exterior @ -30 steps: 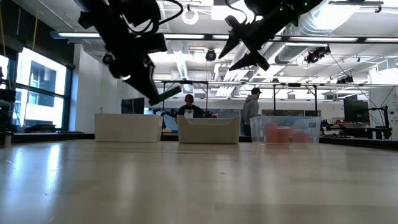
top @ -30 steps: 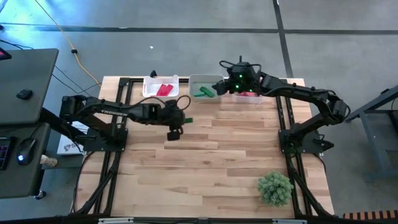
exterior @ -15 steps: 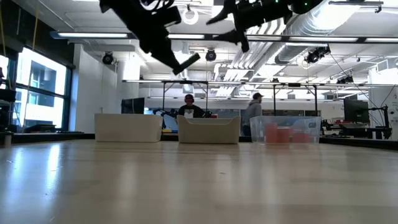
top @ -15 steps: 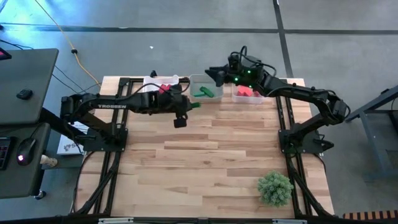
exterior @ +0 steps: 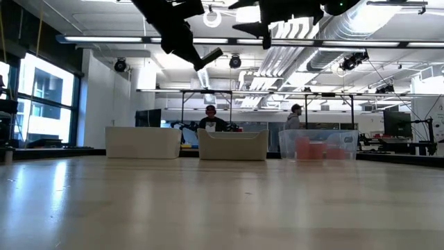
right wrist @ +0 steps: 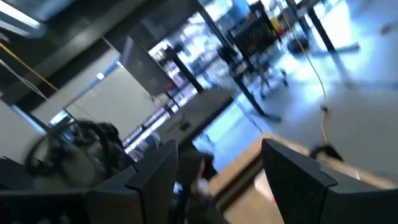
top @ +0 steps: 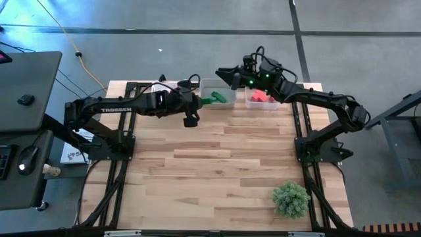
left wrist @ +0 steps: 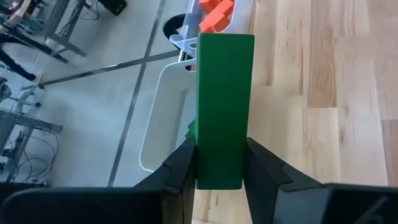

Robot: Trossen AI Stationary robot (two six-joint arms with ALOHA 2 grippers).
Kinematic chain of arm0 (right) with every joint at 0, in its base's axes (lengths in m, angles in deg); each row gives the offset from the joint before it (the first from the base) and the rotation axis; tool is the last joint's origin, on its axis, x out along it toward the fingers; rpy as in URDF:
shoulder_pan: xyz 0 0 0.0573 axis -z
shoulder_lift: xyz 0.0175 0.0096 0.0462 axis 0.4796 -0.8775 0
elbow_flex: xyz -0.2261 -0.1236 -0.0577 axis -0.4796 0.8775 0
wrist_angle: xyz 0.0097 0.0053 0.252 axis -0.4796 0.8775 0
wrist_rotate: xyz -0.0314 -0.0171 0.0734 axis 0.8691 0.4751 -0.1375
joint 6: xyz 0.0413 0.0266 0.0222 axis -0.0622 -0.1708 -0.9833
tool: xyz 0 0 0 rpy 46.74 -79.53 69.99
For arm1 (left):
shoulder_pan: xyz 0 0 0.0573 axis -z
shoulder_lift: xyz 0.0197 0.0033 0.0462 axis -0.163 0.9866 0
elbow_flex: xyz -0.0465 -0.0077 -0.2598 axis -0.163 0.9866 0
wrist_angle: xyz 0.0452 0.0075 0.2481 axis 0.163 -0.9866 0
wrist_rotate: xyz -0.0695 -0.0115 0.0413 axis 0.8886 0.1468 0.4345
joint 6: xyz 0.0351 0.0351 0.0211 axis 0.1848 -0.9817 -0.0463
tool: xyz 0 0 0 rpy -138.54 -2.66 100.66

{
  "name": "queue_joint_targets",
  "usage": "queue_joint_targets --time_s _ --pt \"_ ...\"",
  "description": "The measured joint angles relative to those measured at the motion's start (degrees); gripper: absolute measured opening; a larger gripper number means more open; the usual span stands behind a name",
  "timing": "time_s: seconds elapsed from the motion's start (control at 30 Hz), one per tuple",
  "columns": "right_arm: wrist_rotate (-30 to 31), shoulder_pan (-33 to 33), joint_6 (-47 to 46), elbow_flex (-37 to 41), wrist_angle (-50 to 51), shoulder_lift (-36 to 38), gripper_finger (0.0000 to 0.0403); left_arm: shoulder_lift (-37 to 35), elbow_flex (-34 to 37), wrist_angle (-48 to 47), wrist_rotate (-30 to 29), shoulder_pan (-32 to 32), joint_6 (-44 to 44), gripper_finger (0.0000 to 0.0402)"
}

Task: Sort & place blocks by color
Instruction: Put the green block into the grey bin

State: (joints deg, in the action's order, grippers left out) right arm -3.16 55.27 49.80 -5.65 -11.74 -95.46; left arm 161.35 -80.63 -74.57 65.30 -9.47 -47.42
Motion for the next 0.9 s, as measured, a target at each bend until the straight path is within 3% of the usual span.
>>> queue_joint_targets --time_s 0.4,0.9 --pt "2.4 -3.9 -4.6 0.0 15.5 -0.1 0.0222 0.0 -0.2 -3.5 0.8 0.6 1.2 0.0078" --pt "6.7 -10.6 -11.8 0.0 20.3 -2.5 0.0222 0.0 -0.2 -4.1 1.0 4.2 4.3 0.0078"
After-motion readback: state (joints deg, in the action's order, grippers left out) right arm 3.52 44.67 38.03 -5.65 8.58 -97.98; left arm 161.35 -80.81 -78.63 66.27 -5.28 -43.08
